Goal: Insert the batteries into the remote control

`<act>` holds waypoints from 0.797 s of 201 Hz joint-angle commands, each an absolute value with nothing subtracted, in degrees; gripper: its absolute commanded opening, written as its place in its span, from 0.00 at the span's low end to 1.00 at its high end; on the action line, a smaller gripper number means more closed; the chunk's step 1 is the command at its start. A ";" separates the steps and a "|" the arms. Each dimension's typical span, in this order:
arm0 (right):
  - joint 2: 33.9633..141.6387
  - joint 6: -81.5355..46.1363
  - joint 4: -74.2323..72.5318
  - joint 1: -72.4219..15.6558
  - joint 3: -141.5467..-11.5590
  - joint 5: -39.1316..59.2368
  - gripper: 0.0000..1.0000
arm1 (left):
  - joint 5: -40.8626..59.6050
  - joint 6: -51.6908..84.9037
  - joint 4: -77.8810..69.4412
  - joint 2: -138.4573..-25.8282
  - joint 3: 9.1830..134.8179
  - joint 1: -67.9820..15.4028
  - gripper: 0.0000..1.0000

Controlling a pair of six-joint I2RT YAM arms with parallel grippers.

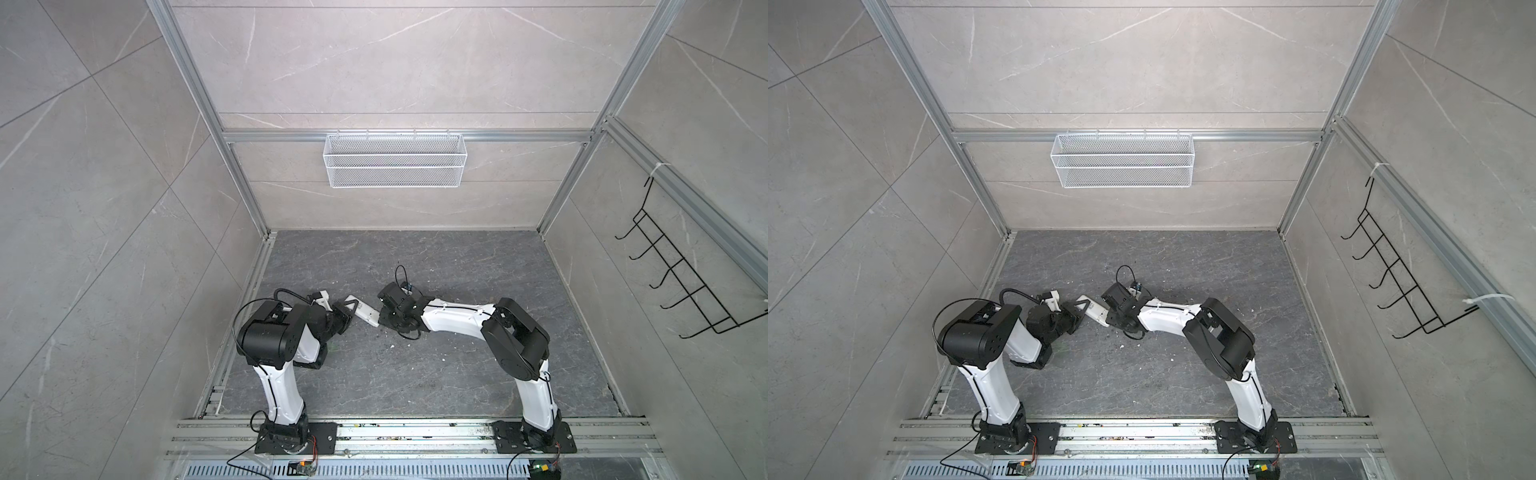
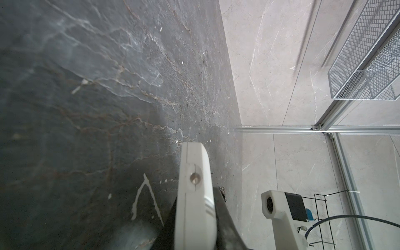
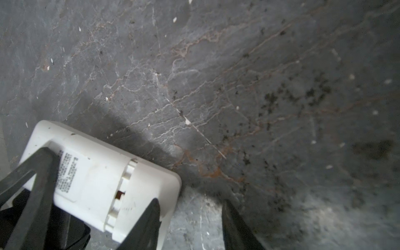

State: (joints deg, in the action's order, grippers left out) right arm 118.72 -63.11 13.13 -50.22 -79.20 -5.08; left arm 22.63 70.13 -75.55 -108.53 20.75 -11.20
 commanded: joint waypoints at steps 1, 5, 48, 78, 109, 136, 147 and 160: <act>117.22 -63.15 13.92 -50.61 -78.24 -3.32 0.58 | 23.23 69.79 -80.96 -107.50 21.97 -11.16 0.00; 116.96 -63.90 12.49 -50.56 -77.58 -2.90 0.60 | 23.20 69.79 -81.00 -107.50 21.95 -11.09 0.00; 115.37 -74.78 -4.71 -50.46 -69.13 -0.48 0.69 | 23.16 70.06 -80.96 -107.50 21.93 -11.08 0.00; 118.26 -77.77 -8.34 -50.48 -70.41 0.82 0.70 | 23.29 70.03 -80.99 -107.31 21.88 -11.16 0.00; 119.95 -80.50 -9.06 -50.59 -71.29 1.03 0.67 | 23.03 70.21 -81.06 -107.15 21.66 -11.08 0.00; 120.06 -82.83 -12.58 -50.77 -69.25 0.06 0.58 | 22.77 70.14 -80.99 -106.54 21.34 -11.13 0.00; 120.14 -83.34 -13.66 -50.82 -68.62 -0.21 0.54 | 22.68 70.05 -80.97 -106.59 21.36 -11.13 0.00; 120.16 -83.53 -13.83 -50.86 -68.48 -0.61 0.52 | 22.77 70.28 -81.02 -106.79 21.53 -11.08 0.00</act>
State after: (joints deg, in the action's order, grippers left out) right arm 118.74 -81.45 -12.12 -50.30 -69.80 0.40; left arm 22.63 70.30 -76.77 -108.47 20.78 -11.20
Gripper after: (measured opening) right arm 0.542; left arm 0.180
